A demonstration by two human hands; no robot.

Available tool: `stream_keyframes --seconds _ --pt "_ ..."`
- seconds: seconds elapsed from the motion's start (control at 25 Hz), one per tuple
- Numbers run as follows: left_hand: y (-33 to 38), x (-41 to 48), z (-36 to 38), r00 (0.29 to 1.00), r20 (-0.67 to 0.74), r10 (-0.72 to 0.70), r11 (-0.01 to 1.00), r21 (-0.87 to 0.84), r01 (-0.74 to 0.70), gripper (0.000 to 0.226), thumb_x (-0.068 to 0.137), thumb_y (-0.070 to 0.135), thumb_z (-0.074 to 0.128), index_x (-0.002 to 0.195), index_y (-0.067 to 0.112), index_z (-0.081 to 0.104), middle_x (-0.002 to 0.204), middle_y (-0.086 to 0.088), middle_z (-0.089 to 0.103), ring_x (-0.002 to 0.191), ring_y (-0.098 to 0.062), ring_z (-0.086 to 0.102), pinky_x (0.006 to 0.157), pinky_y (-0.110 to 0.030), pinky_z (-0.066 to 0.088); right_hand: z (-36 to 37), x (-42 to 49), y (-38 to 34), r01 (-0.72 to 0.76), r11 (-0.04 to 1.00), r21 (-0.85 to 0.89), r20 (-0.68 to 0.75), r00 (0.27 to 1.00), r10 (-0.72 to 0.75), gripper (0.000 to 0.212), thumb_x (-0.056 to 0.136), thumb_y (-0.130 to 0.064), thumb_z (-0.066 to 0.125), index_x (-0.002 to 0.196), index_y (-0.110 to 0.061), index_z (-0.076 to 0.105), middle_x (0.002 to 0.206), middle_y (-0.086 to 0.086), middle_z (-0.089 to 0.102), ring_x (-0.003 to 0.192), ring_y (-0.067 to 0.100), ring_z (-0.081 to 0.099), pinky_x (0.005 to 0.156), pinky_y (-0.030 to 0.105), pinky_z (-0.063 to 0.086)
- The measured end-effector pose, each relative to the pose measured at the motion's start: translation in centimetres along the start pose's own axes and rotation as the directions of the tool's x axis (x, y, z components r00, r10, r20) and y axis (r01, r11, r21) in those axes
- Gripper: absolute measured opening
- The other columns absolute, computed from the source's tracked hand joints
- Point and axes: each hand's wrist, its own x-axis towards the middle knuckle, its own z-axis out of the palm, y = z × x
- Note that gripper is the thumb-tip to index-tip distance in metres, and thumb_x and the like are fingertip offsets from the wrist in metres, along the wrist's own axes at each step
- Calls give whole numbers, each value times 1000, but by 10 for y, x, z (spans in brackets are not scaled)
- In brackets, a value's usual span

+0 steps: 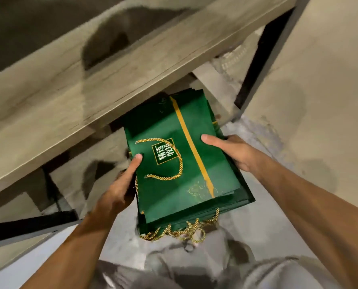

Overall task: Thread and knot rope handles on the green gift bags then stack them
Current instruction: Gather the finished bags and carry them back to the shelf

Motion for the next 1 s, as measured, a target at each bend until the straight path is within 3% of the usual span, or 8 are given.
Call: stream_keyframes --seconds 0.12,0.2,0.28,0.36,0.44,0.56,0.76,1.0 --pt "5 31 -17 998 -66 18 1000 -19 -20 54 96 54 52 137 19 61 134 -13 64 123 -27 63 108 -49 45 25 51 -20 45 996 -75 109 993 -36 125 37 -85 85 141 -23 54 147 -1 57 136 21 52 119 48 36" --pt "10 46 -21 984 -177 2 1000 -21 -5 49 93 57 54 118 19 71 116 -12 73 99 -25 74 78 -40 61 42 65 -38 92 991 -97 134 988 -79 116 51 -81 83 144 -18 52 149 -5 52 133 16 50 119 46 35" --pt "12 62 -34 964 -262 40 999 -18 -47 55 86 62 59 114 17 72 109 -11 76 91 -24 76 70 -35 61 56 82 -51 153 976 -154 146 981 -131 101 66 -78 77 139 -12 55 125 -3 68 93 15 62 90 40 54" --pt "13 72 -45 955 -287 74 997 -15 -82 67 78 67 61 123 17 68 114 -12 74 98 -25 74 83 -38 57 67 97 -57 198 953 -231 143 975 -168 99 74 -77 70 142 -7 53 76 -8 76 61 8 57 65 31 47" --pt "14 75 -50 948 -304 93 995 -9 -101 66 81 69 57 123 20 67 113 -11 75 100 -25 74 88 -39 55 73 115 -58 215 955 -204 169 969 -182 100 71 -77 72 142 -9 53 105 -3 78 89 9 69 89 32 50" --pt "13 74 -48 934 -343 100 993 -29 -116 59 85 71 50 117 25 68 108 -7 76 96 -22 75 83 -37 56 82 123 -61 205 962 -183 197 966 -168 112 58 -81 79 144 -14 53 152 4 52 137 21 49 117 38 33" --pt "13 53 -45 907 -411 88 992 -47 -118 68 73 76 60 113 22 71 106 -5 76 100 -21 70 86 -38 52 75 106 -65 239 932 -274 171 965 -197 123 55 -90 71 152 -20 41 155 4 47 138 28 46 119 48 32" --pt "-26 14 -35 953 -300 -41 994 -112 7 65 73 67 64 120 23 68 104 -4 77 96 -21 74 79 -35 52 41 85 -31 17 946 -324 258 964 71 138 44 -94 74 159 -36 24 165 -2 31 150 24 32 120 57 26"
